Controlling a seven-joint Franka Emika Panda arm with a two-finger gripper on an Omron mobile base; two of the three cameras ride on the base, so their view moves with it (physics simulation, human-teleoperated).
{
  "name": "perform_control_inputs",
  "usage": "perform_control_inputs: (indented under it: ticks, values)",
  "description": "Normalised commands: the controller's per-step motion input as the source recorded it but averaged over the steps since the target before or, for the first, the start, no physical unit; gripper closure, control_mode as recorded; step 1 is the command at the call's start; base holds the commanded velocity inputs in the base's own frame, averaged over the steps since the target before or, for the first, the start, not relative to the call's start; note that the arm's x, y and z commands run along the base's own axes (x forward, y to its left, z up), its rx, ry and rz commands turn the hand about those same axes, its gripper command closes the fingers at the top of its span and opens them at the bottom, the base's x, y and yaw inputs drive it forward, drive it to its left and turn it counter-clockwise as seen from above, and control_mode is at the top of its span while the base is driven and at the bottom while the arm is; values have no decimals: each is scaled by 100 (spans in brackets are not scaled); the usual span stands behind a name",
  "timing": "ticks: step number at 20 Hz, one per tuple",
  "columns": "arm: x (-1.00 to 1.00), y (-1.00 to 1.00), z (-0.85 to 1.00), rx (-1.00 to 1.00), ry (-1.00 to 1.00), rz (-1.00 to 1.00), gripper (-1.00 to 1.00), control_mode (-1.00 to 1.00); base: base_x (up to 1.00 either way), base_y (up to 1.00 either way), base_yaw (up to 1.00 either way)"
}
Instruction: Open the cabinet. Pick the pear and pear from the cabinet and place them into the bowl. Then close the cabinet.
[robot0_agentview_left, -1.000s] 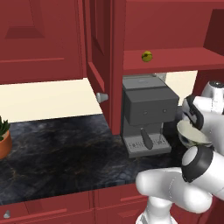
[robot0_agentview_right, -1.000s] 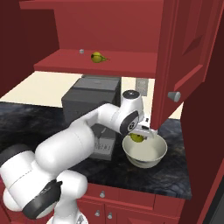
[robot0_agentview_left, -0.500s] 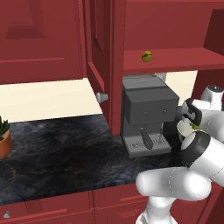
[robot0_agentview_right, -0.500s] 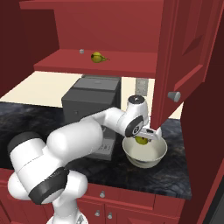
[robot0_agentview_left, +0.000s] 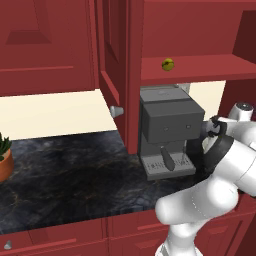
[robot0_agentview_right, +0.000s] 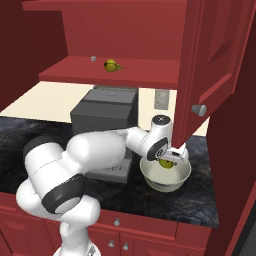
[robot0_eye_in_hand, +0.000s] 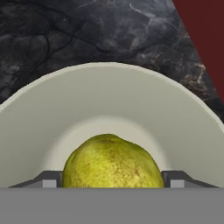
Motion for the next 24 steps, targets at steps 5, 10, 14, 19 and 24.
perform_control_inputs:
  ticks: [5,10,14,19,24]
  values:
    - [6,-1,-30,0,0,0,100,-100,0,0,0]
    - [0,0,-22,0,0,0,100,-100,0,0,0]
    - [0,0,-16,0,0,0,100,-100,0,0,0]
    - [0,0,-12,0,1,0,100,-100,0,0,0]
    - [0,0,-3,0,1,0,100,-100,0,0,0]
